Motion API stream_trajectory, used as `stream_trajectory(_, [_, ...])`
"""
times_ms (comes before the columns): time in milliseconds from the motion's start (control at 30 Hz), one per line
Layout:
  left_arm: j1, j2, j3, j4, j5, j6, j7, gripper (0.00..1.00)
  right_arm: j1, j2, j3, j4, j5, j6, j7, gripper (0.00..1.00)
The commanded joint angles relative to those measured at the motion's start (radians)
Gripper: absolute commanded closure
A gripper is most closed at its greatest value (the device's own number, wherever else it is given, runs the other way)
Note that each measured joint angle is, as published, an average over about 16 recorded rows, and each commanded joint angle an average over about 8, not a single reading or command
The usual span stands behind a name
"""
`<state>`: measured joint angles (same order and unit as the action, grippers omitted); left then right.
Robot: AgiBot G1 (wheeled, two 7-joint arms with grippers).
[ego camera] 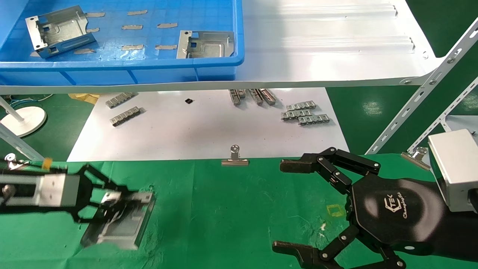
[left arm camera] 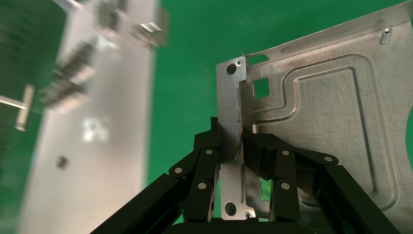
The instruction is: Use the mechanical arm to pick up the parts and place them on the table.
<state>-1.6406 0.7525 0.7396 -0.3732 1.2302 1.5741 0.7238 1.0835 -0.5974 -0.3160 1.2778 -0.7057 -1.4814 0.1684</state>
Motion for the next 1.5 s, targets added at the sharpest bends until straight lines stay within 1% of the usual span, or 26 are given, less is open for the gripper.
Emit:
stream_trajectory(33, [0.011,0.007,0.020,0.025,0.018,0.001,0.050,0.00,0.000,0.000,0.000,0.000,0.000,0.000,0.000,0.00])
stream_trajectory(267, [0.017,0.032,0.049,0.109,0.042,-0.019,0.100,0.00,0.000,0.000,0.000,0.000,0.000,0.000,0.000,0.00])
stream_trajectory(600, [-0.012,0.067,0.062,0.202,0.052,-0.012,0.086,0.00,0.000,0.000,-0.001,0.000,0.000,0.000,0.000,0.00])
stream_trajectory(800, [-0.027,0.062,0.058,0.226,0.016,0.019,0.020,0.00,0.000,0.000,-0.001,0.000,0.001,0.000,0.000,0.00])
stream_trajectory(1133, [0.002,0.028,0.037,0.203,-0.105,0.026,-0.174,0.00,0.000,0.000,-0.001,0.000,0.001,0.001,-0.001,0.00])
stream_trajectory(1267, [0.012,0.029,0.033,0.203,-0.124,0.026,-0.200,0.00,0.000,0.001,-0.001,0.000,0.001,0.001,-0.001,0.00])
stream_trajectory(1500, [0.010,0.028,0.032,0.196,-0.116,0.024,-0.184,0.00,0.000,0.001,-0.001,0.000,0.001,0.001,-0.001,0.00])
